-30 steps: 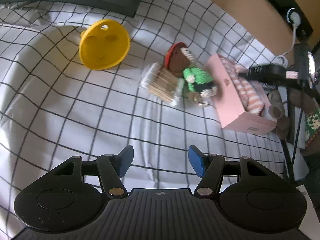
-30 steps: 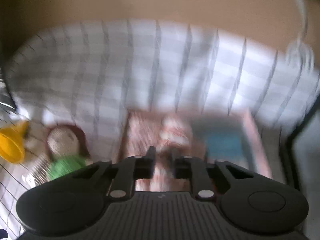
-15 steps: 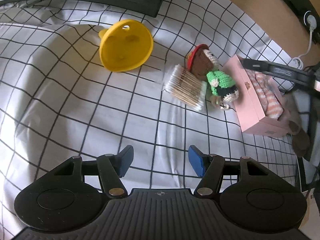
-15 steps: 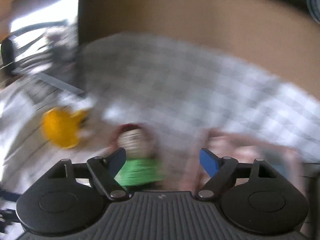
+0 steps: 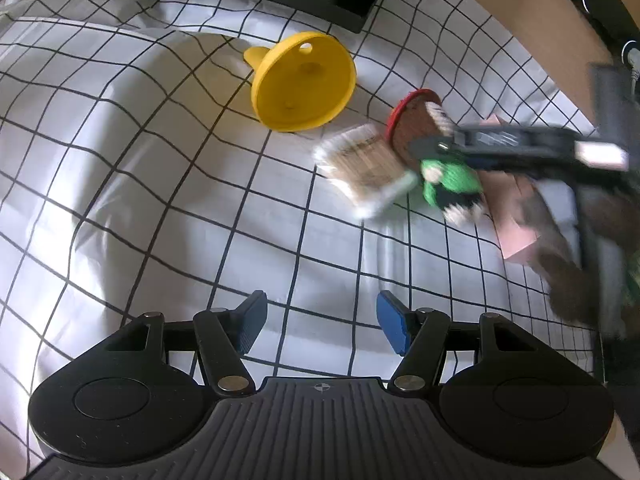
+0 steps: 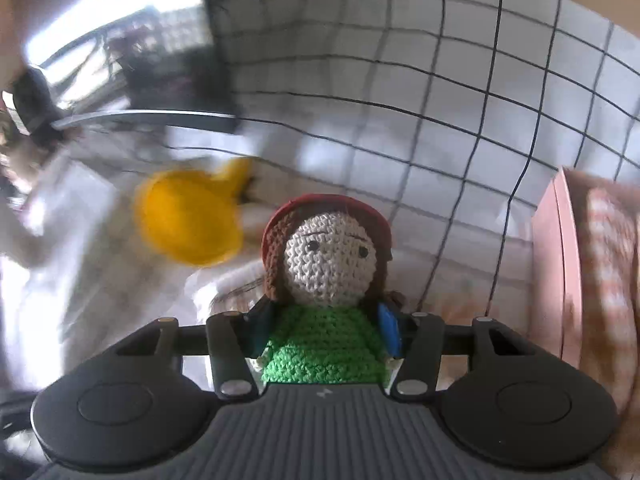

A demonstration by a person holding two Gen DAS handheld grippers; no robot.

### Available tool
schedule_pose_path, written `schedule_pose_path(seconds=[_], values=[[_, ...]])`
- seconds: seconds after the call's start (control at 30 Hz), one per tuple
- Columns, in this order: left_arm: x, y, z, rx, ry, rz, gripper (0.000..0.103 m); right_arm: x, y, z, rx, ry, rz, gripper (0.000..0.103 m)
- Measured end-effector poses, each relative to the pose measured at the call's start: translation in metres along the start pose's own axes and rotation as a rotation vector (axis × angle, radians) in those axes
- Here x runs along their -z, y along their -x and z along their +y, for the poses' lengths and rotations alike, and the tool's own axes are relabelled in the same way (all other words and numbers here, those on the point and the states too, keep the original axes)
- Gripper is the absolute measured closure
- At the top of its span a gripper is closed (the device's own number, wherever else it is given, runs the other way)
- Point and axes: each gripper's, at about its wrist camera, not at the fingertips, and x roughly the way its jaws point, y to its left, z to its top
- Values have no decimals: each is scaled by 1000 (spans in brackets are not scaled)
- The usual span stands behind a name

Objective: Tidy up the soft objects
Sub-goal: 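Grasp the crocheted doll with the right tool while the left tool grasps the pink bow clip, then lift the pink bow clip with the left tool while the right tool holds the doll up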

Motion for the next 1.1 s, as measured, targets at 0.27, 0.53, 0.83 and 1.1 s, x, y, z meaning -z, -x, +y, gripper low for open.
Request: schedule_pose_path(seconds=[0.27,0.53,0.83,1.1], values=[[-18,-11,-17,41,-65,-33,38,106,97,10,197,138,-106,50],[-67,-55,-103,202,-306,-35,38,163,120,-12,348,75,-120,50],[-103,-155,-163,74,-304,71,66,184,134,-33,400,-21,-149,50],[-83,-146,-168,55,-423,28,82,193,133,-47,416,-37,-126,49]])
